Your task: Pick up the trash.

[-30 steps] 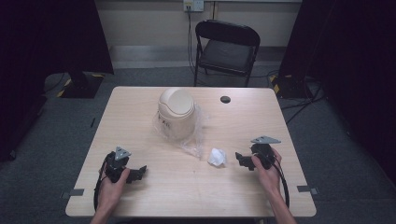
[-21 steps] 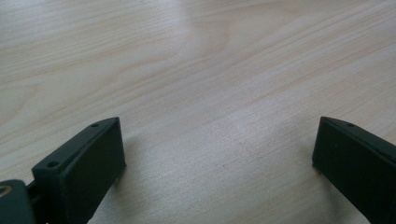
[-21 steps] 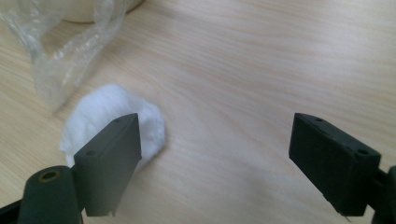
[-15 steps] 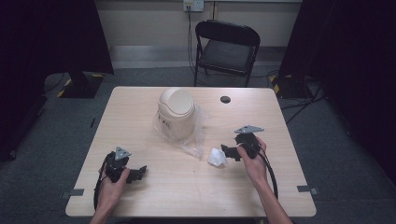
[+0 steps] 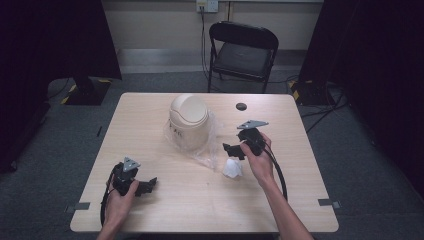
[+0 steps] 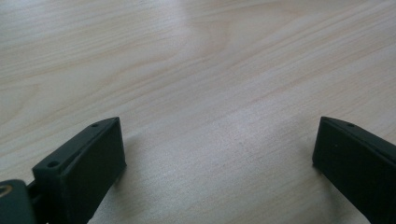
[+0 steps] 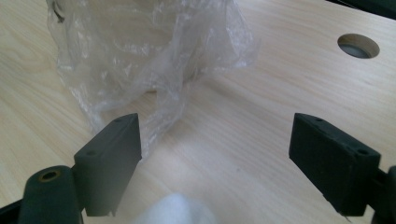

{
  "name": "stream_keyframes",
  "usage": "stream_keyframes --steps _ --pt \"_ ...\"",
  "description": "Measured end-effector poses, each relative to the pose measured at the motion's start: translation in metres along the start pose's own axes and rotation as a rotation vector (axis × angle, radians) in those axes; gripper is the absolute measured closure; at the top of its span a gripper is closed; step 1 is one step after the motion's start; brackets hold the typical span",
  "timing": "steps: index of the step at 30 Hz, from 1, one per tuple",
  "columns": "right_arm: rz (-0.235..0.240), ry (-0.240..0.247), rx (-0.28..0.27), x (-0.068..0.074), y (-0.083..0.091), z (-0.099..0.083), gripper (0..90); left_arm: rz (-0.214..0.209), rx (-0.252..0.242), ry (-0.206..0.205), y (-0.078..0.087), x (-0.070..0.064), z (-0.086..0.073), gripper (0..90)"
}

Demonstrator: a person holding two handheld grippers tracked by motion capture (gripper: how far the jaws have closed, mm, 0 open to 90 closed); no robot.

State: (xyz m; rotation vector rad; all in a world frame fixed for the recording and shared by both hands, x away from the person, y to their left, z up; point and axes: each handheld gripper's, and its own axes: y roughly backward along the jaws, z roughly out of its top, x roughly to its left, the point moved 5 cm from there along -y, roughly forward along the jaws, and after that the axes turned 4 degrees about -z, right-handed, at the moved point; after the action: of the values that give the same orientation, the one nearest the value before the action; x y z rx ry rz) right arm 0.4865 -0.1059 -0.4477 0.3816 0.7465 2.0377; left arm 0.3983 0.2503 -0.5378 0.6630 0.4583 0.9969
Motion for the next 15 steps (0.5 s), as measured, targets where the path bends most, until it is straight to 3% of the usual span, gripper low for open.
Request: stream_keyframes --steps 8,11,15 --pt "0.034 0.005 -0.028 0.006 -0.009 0.026 16.3 0.0 -0.001 0.0 0.0 0.0 0.0 1.8" --pt "0.068 0.005 -0.048 0.009 -0.015 0.037 14.3 0.0 0.0 0.001 0.0 0.0 0.0 1.8" --pt "0.071 0.019 -0.049 0.01 -0.024 0.05 17.0 0.0 -0.001 0.0 0.0 0.0 0.0 1.7"
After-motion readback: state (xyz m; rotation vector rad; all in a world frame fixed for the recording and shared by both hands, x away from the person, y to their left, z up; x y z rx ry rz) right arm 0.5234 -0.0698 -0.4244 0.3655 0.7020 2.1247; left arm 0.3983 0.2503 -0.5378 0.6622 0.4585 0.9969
